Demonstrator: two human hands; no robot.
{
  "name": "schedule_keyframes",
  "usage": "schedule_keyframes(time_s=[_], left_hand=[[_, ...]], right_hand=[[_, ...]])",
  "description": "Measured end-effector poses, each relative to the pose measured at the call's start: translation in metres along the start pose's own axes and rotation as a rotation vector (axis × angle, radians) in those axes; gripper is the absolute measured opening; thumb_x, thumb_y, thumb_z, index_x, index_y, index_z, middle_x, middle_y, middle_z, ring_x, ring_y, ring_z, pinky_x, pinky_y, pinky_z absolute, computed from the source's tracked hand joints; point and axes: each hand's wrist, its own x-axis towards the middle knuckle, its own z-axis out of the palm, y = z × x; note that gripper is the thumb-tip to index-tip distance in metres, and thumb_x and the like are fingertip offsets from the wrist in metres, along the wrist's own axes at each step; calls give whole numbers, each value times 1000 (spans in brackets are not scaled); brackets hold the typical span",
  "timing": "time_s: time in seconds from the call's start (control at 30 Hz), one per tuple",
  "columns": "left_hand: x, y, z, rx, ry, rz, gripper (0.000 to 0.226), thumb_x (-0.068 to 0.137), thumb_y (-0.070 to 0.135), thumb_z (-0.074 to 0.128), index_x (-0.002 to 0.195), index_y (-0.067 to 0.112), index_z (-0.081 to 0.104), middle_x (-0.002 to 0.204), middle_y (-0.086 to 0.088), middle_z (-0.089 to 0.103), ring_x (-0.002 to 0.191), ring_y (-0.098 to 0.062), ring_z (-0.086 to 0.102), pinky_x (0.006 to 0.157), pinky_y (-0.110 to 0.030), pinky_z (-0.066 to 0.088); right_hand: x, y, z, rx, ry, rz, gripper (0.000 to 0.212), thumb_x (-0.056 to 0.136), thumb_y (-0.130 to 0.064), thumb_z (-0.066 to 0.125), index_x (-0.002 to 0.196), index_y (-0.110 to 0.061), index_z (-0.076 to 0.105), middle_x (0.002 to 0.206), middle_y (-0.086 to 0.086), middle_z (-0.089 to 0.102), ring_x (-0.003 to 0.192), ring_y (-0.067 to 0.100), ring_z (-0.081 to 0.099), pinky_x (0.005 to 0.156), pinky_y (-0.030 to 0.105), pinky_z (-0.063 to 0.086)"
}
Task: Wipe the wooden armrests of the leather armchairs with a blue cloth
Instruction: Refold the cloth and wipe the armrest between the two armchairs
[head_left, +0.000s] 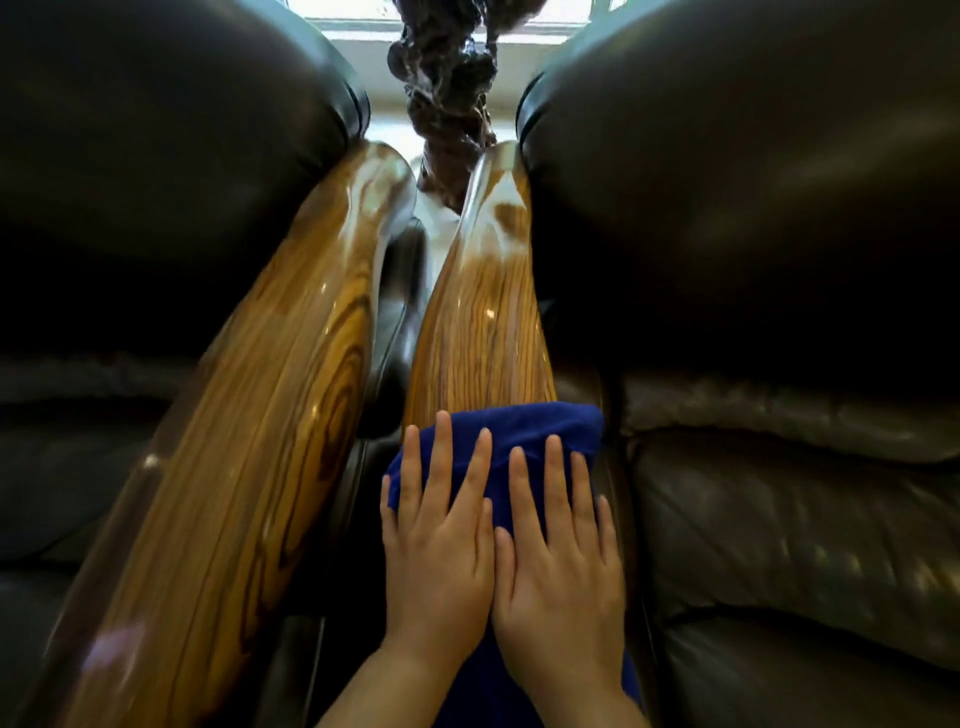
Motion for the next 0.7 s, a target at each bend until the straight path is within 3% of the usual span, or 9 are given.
schedule_keyframes(time_s=[0.17,0.3,0.4,0.53,0.7], left_hand=[[49,-4,-5,57,-49,9,60,86,38,18,139,47,-10,152,15,-22,138,-7,-25,108,-45,-4],[82,-1,-9,68,-52,19,62,86,33,29,142,37,2,155,0,0,140,-14,-14,108,-50,7],[99,-1,-9,93,-95,27,68,90,25,43,143,37,2,155,3,-8,140,-13,-19,111,-48,6],[116,0,-11,110,-150,13,59,84,42,12,139,42,-8,149,14,-27,135,-6,-32,113,-43,-3],[147,0,-14,75,-164,-1,56,84,47,9,133,50,-17,142,27,-36,133,-1,-33,107,-42,-3]], right_hand=[[50,-7,-2,-21,-52,8,63,88,-40,30,147,-25,12,155,7,15,141,19,10,109,40,13],[84,-9,-6,-15,-55,22,64,87,-40,32,146,-25,16,154,8,19,140,19,13,108,39,15],[99,-10,-7,-17,-75,35,63,87,-40,32,146,-26,16,154,6,19,141,21,17,107,39,17],[116,-10,-6,-13,-90,55,61,88,-40,31,145,-25,19,153,5,22,139,22,25,108,37,11],[148,-14,-5,-11,-76,87,56,91,-39,27,144,-25,21,153,3,24,139,21,23,112,44,29]])
